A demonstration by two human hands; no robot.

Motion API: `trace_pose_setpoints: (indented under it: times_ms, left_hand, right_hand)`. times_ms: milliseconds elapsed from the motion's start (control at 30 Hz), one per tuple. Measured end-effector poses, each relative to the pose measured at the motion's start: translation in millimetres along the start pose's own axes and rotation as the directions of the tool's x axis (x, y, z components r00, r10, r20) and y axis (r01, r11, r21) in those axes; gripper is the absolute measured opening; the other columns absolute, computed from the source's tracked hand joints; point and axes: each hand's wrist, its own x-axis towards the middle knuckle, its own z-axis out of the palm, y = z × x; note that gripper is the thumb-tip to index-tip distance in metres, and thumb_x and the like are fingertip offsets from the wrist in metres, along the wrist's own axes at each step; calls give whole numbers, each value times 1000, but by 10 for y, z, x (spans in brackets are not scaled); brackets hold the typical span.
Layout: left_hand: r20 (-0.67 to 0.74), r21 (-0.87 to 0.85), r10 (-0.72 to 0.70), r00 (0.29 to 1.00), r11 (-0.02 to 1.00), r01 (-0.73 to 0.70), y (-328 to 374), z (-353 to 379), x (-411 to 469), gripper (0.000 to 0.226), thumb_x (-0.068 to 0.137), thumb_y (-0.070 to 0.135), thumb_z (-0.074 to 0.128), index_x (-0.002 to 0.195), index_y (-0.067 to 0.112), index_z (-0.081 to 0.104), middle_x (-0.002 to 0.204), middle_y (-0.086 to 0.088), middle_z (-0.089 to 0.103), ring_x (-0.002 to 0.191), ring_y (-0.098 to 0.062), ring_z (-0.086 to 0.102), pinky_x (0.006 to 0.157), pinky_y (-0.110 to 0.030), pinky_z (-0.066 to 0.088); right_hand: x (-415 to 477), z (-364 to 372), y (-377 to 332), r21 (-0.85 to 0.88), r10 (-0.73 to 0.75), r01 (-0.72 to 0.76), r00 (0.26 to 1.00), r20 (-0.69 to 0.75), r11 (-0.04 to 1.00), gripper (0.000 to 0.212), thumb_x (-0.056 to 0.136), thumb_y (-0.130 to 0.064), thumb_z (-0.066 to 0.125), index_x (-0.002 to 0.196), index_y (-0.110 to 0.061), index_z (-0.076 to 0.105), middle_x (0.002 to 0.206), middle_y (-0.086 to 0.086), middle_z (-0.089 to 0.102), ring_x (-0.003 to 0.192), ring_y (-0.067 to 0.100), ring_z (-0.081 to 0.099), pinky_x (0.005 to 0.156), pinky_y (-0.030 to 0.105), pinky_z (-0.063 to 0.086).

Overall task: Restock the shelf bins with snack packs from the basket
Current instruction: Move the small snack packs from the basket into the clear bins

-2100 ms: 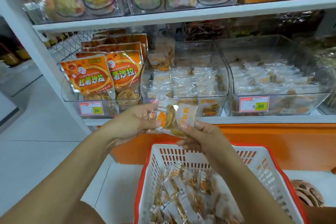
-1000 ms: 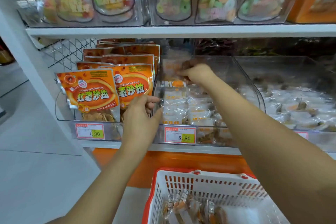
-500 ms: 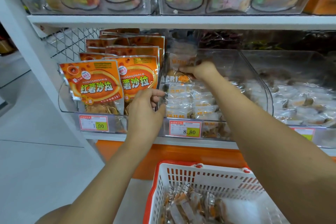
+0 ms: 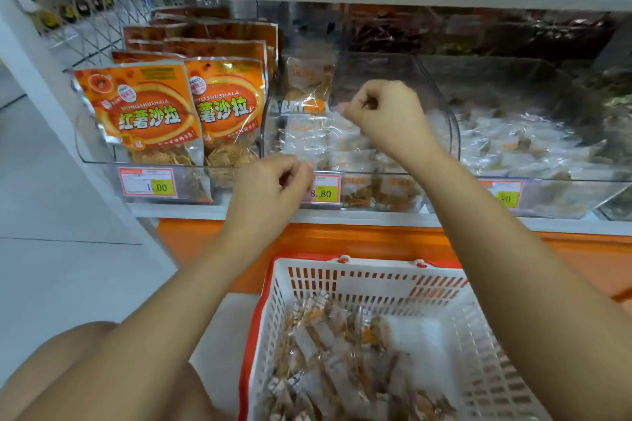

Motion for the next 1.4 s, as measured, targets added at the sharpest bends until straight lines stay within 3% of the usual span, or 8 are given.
trace_pose_setpoints:
  times_ms: [333, 533, 667, 800, 900, 1033, 1267, 1400]
  left_hand:
    - [643, 457, -315, 699, 889, -20, -272, 753, -895, 36, 94, 22, 49, 61, 7, 53, 56, -11, 47, 56, -25, 47, 50, -29, 30]
    - [713, 513, -493, 498, 852, 110, -561, 1053, -1438, 31, 97, 20, 45, 69, 11, 55, 66, -4, 48, 60, -15, 45, 56, -25, 36]
    - [703, 519, -529, 475, 839, 166, -675, 1193, -1608, 33, 96, 28, 49, 114, 1, 56, 98, -7, 56, 85, -20, 54, 70, -26, 42]
    - [713, 511, -550, 436, 833, 215, -773, 1269, -1780, 41, 93, 41, 56, 120, 10, 56, 93, -2, 59, 84, -16, 56, 73, -26, 45]
    - [728, 555, -554, 405, 822, 127, -796, 1334, -1801, 27, 89, 39, 63, 101, 15, 60, 95, -1, 60, 97, -19, 61, 79, -26, 46]
    - [760, 568, -562, 326, 818, 85, -821, 1361, -1799, 35, 82, 39, 71, 102, 12, 62, 97, 0, 62, 93, -16, 61, 87, -29, 50]
    - [668, 635, -532, 520, 773, -25, -798, 1335, -1795, 27, 91, 16, 49, 64, 16, 47, 63, 1, 47, 68, -18, 54, 55, -24, 39]
    - [717, 604, -541, 439, 797, -7, -824, 1298, -1853, 34, 93, 43, 54, 70, 18, 50, 65, 4, 48, 59, -9, 47, 52, -20, 35]
  right_hand:
    - [-1524, 461, 931, -256, 219, -164, 955, 200, 953, 44, 93, -40, 55, 60, -19, 36, 55, -2, 41, 50, 12, 37, 50, 28, 31]
    - [-2161, 826, 1891, -386, 596, -477, 746, 297, 790, 23, 91, -24, 55, 70, -15, 54, 66, -1, 54, 59, 14, 53, 66, 27, 55]
    - [-2506, 776, 2373, -426, 721, -584, 590, 362, 691, 39, 92, -23, 54, 61, -18, 32, 65, -5, 35, 55, 4, 34, 60, 19, 38]
    - [-2694, 857, 2487, -506, 768, -582, 415, 487, 636, 20, 87, -16, 63, 73, -9, 50, 71, -1, 44, 69, 13, 53, 60, 19, 43]
    - [-2775, 979, 2541, -540, 711, -464, 418, 565, 702, 24, 88, -17, 56, 107, -4, 63, 103, 6, 62, 104, 23, 60, 86, 27, 47]
    - [-2790, 1045, 2564, -528, 703, -466, 427, 569, 710, 15, 78, -15, 61, 93, -12, 66, 102, 4, 66, 98, 20, 63, 80, 26, 48]
    - [-2808, 1109, 2621, -552, 691, -417, 448, 567, 723, 23, 80, -20, 59, 101, -14, 66, 104, 2, 65, 96, 17, 61, 83, 26, 47]
    - [-2814, 1111, 2643, -578, 669, -343, 458, 586, 741, 23, 83, -17, 57, 102, -12, 68, 108, 3, 66, 100, 18, 61, 90, 27, 47]
